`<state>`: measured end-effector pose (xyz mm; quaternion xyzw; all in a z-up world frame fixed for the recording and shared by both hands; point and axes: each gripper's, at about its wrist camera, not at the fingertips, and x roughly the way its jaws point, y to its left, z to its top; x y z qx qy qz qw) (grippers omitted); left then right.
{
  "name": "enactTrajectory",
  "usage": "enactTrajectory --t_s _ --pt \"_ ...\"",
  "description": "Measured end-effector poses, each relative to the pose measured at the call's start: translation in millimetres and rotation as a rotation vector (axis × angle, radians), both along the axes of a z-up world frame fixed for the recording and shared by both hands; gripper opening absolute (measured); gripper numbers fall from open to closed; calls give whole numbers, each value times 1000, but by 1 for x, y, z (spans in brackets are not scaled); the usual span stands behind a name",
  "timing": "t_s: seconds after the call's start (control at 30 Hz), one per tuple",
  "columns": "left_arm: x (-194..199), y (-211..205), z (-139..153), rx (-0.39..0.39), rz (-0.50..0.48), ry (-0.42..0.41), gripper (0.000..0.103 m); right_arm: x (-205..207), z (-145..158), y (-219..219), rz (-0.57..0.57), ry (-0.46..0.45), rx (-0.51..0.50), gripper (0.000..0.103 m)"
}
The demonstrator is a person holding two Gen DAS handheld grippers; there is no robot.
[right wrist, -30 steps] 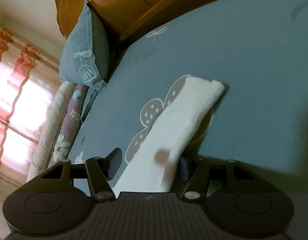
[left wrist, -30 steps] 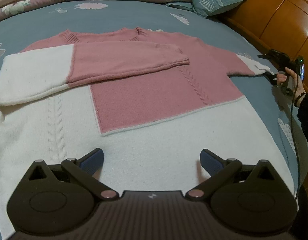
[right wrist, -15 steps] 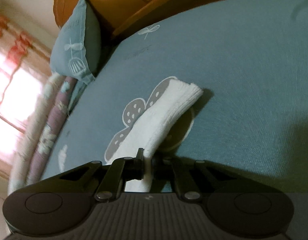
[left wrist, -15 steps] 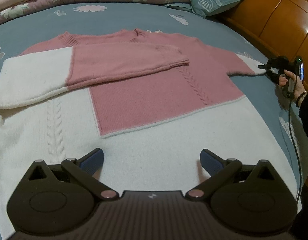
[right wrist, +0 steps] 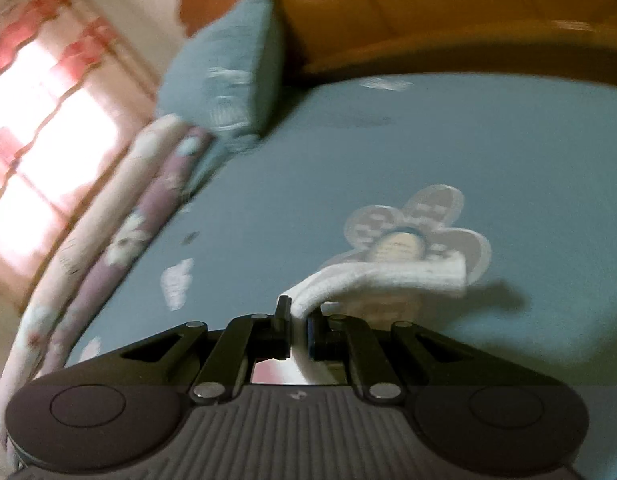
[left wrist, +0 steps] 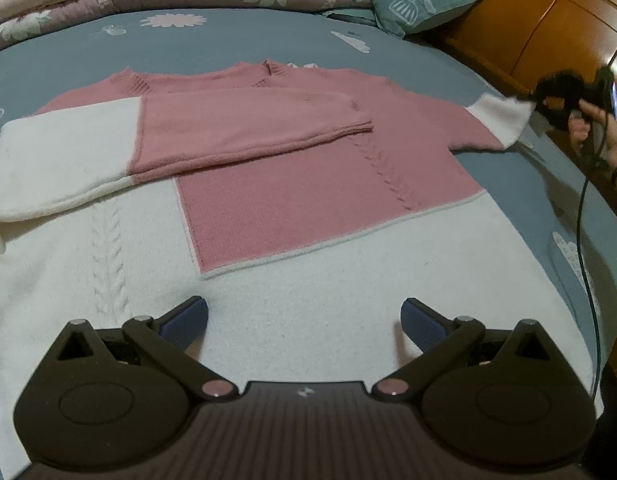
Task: Fold clothes
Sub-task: 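Lift the white sleeve with the right gripper and carry it across the sweater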
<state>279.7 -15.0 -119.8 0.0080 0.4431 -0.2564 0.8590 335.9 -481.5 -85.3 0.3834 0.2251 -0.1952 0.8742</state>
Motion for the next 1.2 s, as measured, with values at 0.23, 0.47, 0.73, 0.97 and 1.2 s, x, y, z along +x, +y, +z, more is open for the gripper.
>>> enactTrajectory --t_s 0.23,0.47,0.73,0.97,1.2 --pt "-6 -6 2 68 -34 -16 102 20 55 67 162 8 -117 9" --pt "-8 8 17 85 18 -42 102 38 72 133 297 26 -167 9" --pt "-4 40 33 13 96 -52 102 61 92 191 413 35 -222 9" --pt "-3 63 45 -25 148 -80 102 76 97 234 488 43 -258 9" --pt "5 78 40 -18 185 -32 102 89 91 274 575 59 -275 9"
